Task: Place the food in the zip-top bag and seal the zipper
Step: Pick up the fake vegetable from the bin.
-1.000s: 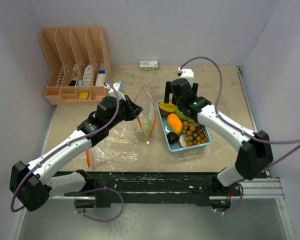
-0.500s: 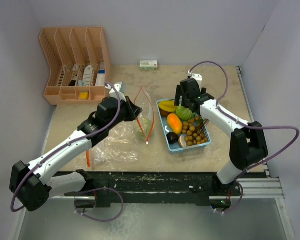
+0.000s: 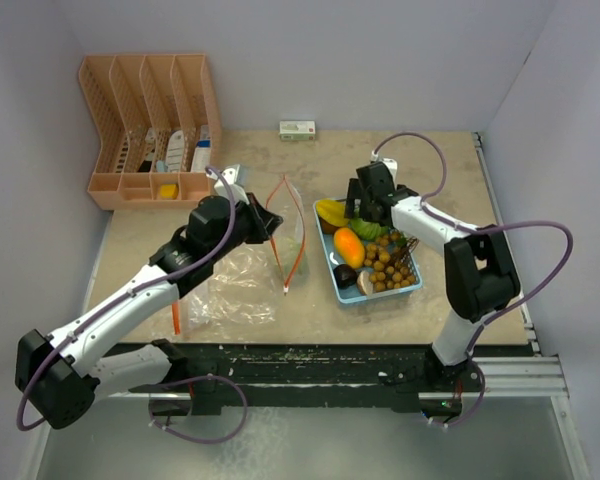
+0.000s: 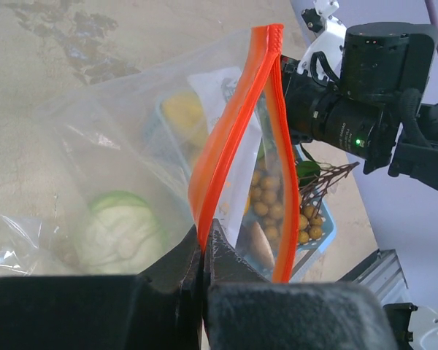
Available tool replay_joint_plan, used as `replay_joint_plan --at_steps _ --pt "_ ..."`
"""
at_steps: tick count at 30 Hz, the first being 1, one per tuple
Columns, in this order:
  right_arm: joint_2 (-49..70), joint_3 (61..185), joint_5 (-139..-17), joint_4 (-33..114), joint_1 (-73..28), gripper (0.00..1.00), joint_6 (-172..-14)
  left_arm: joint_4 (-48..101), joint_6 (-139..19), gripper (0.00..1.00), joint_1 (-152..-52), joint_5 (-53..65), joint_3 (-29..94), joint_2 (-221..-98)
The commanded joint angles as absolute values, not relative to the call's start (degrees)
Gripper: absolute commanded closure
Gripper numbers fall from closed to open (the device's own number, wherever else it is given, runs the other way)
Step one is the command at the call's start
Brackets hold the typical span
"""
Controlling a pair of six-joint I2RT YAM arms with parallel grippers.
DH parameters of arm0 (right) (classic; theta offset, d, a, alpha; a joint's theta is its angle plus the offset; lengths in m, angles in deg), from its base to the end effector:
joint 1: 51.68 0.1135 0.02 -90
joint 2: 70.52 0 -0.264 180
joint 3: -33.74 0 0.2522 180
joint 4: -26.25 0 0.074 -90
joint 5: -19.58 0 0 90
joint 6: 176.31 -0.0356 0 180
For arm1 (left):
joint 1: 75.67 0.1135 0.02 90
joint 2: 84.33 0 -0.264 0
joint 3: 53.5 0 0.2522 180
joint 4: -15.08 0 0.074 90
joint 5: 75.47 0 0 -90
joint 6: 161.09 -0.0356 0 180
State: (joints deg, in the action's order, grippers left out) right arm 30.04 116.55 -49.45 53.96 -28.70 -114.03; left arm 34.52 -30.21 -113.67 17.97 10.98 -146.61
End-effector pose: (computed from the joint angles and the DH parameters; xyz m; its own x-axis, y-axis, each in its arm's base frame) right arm 0.3583 0.1381 0.2197 -0.6430 0.1991 -0.7396 0.1871 0.9772 0.1005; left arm 0.2013 -0.1546 0.3244 -0.5492 -0.3999 -0.7338 0.2777 0.7408 -0.6116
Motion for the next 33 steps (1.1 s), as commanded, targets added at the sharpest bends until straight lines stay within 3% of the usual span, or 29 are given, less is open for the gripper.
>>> replay_joint_plan --at_steps 1,4,6,10,13,25,28,33 --pt "30.37 114.45 -50.97 52.95 -29.71 0.01 -115.63 33.77 -31.22 1.00 -113.42 18.14 11.68 -144.66" --pt "29.89 113.50 -50.64 52.62 -29.76 0.11 -115.99 34.18 -31.41 1.00 -113.41 18.25 11.96 -144.69" --pt "28.97 113.10 -50.37 52.49 -29.80 0.26 -116.10 34.30 -31.25 1.00 -113.45 18.30 11.93 -144.68" --pt "26.42 112.91 -48.50 53.74 -29.75 0.67 -116.98 34.21 -30.80 1.00 -113.44 18.14 11.61 -144.65" --pt "23.54 113.12 -47.62 54.95 -29.80 0.81 -117.32 34.04 -30.75 1.00 -113.42 18.16 11.46 -144.83" --pt "9.25 114.93 -52.90 58.88 -29.71 0.84 -114.23 33.09 -30.93 1.00 -113.46 18.26 12.44 -147.12" --pt "4.24 113.59 -62.20 54.84 -29.71 0.84 -110.99 32.75 -30.79 1.00 -113.46 18.07 12.39 -147.84" --pt "-6.25 108.52 -89.31 42.25 -29.71 0.86 -109.40 32.69 -30.80 1.00 -113.46 17.83 12.82 -148.90"
